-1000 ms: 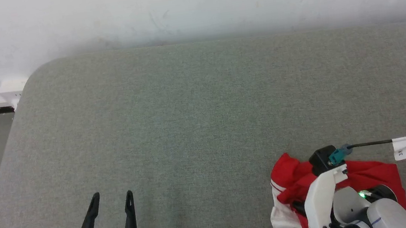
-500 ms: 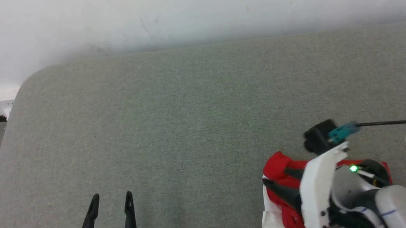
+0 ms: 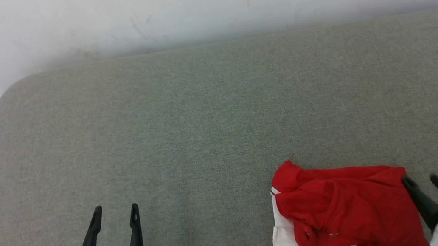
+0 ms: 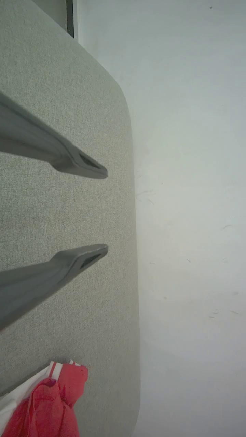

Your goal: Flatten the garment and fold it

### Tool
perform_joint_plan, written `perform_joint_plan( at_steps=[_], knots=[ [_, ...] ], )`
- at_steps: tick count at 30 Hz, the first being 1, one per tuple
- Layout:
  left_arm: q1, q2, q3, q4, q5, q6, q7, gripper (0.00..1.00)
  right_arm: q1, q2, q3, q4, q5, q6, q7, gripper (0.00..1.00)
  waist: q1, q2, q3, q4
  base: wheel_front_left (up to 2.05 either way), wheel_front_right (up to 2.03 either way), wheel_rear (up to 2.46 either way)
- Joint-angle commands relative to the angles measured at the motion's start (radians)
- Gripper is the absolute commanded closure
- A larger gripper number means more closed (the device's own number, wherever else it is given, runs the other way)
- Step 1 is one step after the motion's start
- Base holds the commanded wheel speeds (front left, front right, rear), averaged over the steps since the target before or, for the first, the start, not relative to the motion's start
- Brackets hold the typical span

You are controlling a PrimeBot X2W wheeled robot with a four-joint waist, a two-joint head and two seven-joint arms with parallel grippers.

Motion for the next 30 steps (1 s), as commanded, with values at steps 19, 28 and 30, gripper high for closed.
perform_joint_plan(
  at_steps=[19,28,30],
  knots=[
    [-0.005,0.040,-0.012,-0.023,0.011,0.006,0.019,0.00,-0.043,0.001,-0.047,0.341,0.019,-0.001,-0.082,0.00,0.0000,0.0000,0.008,0.017,0.00,0.00,0.00],
    [-0.003,0.047,-0.022,-0.039,0.010,0.009,0.034,0.00,-0.094,0.001,-0.014,0.480,0.066,-0.001,-0.053,1.00,0.0000,0.0000,0.003,0.029,0.00,0.00,0.00],
    [-0.003,0.047,-0.026,-0.041,0.010,0.010,0.036,0.00,-0.097,0.001,-0.003,0.489,0.065,-0.001,-0.050,1.00,0.0000,0.0000,-0.001,0.028,0.00,0.00,0.00]
  ],
)
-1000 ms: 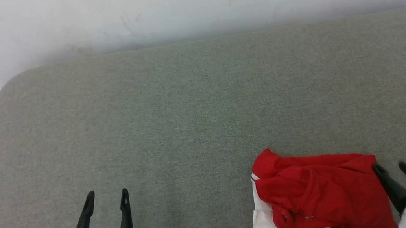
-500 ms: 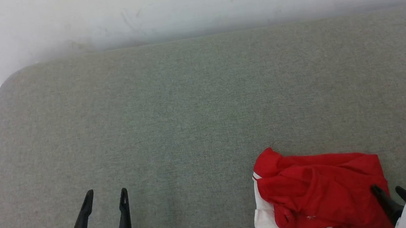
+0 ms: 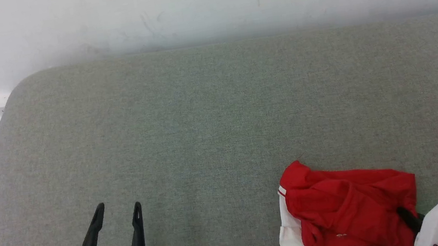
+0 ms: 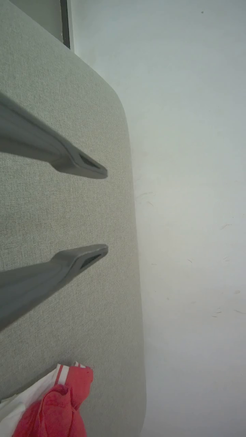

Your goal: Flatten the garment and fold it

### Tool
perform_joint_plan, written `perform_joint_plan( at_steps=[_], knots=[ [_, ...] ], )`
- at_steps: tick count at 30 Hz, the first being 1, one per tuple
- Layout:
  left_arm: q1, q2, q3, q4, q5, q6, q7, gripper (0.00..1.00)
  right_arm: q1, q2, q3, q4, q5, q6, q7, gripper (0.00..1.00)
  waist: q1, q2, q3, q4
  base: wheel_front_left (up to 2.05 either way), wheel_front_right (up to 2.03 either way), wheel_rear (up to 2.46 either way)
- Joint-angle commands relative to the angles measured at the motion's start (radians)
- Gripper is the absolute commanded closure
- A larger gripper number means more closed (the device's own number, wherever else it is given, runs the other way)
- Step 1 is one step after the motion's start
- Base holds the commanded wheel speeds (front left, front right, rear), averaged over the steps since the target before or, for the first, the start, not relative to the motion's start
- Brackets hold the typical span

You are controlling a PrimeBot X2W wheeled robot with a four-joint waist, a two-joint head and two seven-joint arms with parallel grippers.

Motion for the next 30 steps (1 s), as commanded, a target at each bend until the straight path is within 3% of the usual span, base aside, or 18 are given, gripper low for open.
perform_joint_plan(
  at_steps=[1,15,23,30],
  knots=[
    [-0.004,0.004,-0.005,-0.008,0.009,0.003,-0.002,0.00,0.001,0.015,0.019,0.022,-0.001,0.000,0.006,1.00,0.0001,0.0000,-0.004,-0.002,0.00,0.00,0.00],
    [-0.018,-0.001,-0.008,-0.013,0.012,0.008,-0.026,0.00,-0.049,0.001,0.072,-0.177,-0.171,0.000,0.011,1.00,0.0001,0.0000,0.019,-0.078,0.00,0.00,0.00],
    [-0.051,0.010,-0.005,-0.013,0.016,0.004,-0.031,0.00,-0.147,-0.124,0.154,-0.262,-0.222,0.000,0.066,1.00,0.0001,0.0000,0.058,-0.184,0.00,0.00,0.00],
    [-0.076,0.022,-0.007,-0.026,0.023,0.001,-0.031,0.00,-0.244,-0.209,0.211,-0.261,-0.233,0.000,0.078,1.00,0.0001,0.0000,0.084,-0.270,0.00,0.00,0.00]
  ],
)
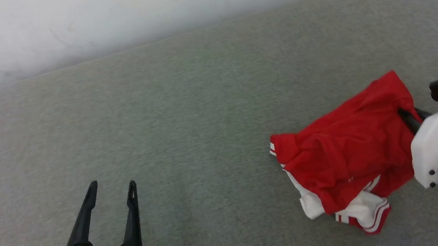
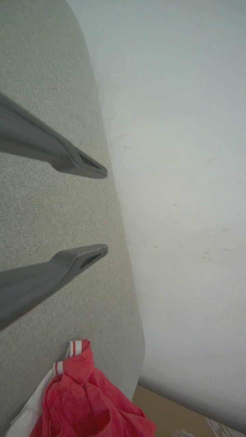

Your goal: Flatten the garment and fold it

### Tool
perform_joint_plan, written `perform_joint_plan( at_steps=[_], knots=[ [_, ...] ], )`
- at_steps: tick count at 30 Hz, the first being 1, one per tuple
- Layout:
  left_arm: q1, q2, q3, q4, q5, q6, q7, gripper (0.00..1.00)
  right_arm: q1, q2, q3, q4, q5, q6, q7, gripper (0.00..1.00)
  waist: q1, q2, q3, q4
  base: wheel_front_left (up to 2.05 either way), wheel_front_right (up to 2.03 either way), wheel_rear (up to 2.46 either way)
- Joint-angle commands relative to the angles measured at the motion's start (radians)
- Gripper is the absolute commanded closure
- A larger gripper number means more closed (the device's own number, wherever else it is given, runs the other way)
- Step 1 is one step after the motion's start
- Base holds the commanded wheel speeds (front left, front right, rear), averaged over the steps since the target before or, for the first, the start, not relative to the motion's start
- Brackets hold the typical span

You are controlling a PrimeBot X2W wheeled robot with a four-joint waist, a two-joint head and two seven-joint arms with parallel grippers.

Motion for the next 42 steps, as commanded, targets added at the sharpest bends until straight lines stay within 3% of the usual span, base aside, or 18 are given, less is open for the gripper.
perform_joint_plan(
  at_steps=[1,11,21,31,42],
  knots=[
    [-0.019,0.008,0.001,-0.006,0.014,-0.005,-0.004,0.00,-0.032,-0.012,0.011,0.005,-0.006,-0.001,-0.004,1.00,-0.0001,0.0000,0.030,-0.067,0.00,0.00,0.00],
    [-0.073,0.033,-0.013,-0.045,0.029,-0.017,0.028,0.00,-0.219,-0.114,0.129,0.117,-0.020,-0.001,-0.060,1.00,-0.0001,0.0000,0.091,-0.183,0.00,0.00,0.00],
    [-0.113,0.117,0.027,-0.170,0.066,-0.013,0.101,0.00,-0.414,-0.273,0.203,0.193,-0.079,-0.001,-0.118,1.00,-0.0001,0.0000,0.236,-0.254,0.00,0.00,0.00],
    [-0.138,0.199,0.072,-0.285,0.092,-0.020,0.175,0.00,-0.543,-0.379,0.208,0.292,-0.107,-0.001,-0.213,1.00,-0.0001,0.0000,0.368,-0.281,0.00,0.00,0.00],
    [-0.172,0.266,0.092,-0.394,0.124,-0.035,0.250,0.00,-0.634,-0.426,0.136,0.408,-0.167,-0.001,-0.296,1.00,-0.0001,0.0000,0.489,-0.279,0.00,0.00,0.00]
  ],
)
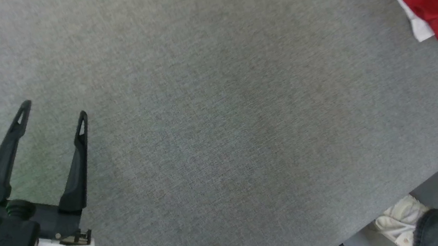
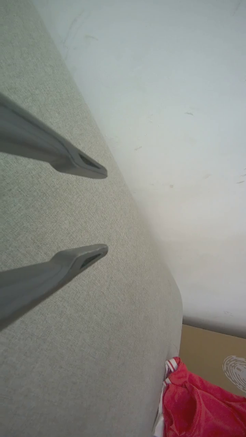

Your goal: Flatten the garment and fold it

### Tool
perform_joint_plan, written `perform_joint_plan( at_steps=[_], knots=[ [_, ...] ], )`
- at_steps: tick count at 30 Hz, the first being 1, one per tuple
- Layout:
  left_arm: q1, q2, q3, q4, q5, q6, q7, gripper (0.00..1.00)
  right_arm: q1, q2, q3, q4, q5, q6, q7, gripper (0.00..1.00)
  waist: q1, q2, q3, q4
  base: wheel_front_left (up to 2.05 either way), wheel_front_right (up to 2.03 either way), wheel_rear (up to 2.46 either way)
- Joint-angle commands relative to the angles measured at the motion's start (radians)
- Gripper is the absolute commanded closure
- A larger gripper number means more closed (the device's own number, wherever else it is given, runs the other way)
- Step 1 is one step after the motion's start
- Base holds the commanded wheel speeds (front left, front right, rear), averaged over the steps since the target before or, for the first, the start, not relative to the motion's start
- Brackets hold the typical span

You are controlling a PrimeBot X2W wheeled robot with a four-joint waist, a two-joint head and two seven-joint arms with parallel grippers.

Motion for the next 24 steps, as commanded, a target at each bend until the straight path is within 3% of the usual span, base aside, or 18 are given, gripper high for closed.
perform_joint_plan(
  at_steps=[1,14,15,16,18,19,20,21,24],
  knots=[
    [-0.014,0.012,0.009,-0.014,0.010,-0.009,0.006,0.00,-0.017,0.008,-0.018,0.015,-0.010,-0.002,-0.006,1.00,-0.0001,0.0000,0.049,-0.003,0.00,0.00,0.00],
    [-0.011,0.044,0.027,-0.063,0.012,-0.010,0.030,0.00,-0.015,0.067,-0.159,0.151,-0.106,-0.002,-0.091,1.00,-0.0001,0.0000,0.108,0.003,0.00,0.00,0.00],
    [-0.012,0.044,0.027,-0.063,0.011,-0.010,0.029,0.00,-0.017,0.071,-0.165,0.163,-0.111,-0.002,-0.098,0.84,-0.0001,0.0000,0.110,0.005,0.00,0.00,0.00],
    [-0.013,0.044,0.028,-0.064,0.011,-0.009,0.028,0.00,-0.019,0.075,-0.168,0.174,-0.115,-0.002,-0.102,0.75,-0.0001,0.0000,0.112,0.006,0.00,0.00,0.00],
    [-0.016,0.043,0.030,-0.063,0.012,-0.005,0.024,0.00,-0.024,0.081,-0.174,0.196,-0.118,-0.002,-0.111,0.69,-0.0001,0.0000,0.114,0.010,0.00,0.00,0.00],
    [-0.017,0.043,0.032,-0.062,0.011,-0.003,0.022,0.00,-0.028,0.083,-0.176,0.205,-0.122,-0.002,-0.117,0.58,-0.0001,0.0000,0.115,0.012,0.00,0.00,0.00],
    [-0.018,0.042,0.033,-0.061,0.011,-0.001,0.020,0.00,-0.032,0.084,-0.181,0.211,-0.127,-0.002,-0.127,0.20,-0.0001,0.0000,0.116,0.014,0.00,0.00,0.00],
    [-0.019,0.042,0.034,-0.061,0.010,0.001,0.018,0.00,-0.036,0.085,-0.187,0.219,-0.133,-0.002,-0.134,0.00,-0.0001,0.0000,0.116,0.015,0.00,0.00,0.00],
    [-0.020,0.042,0.035,-0.057,0.009,0.003,0.013,0.00,-0.049,0.092,-0.196,0.246,-0.147,-0.002,-0.142,0.00,-0.0001,0.0000,0.117,0.020,0.00,0.00,0.00]
  ],
)
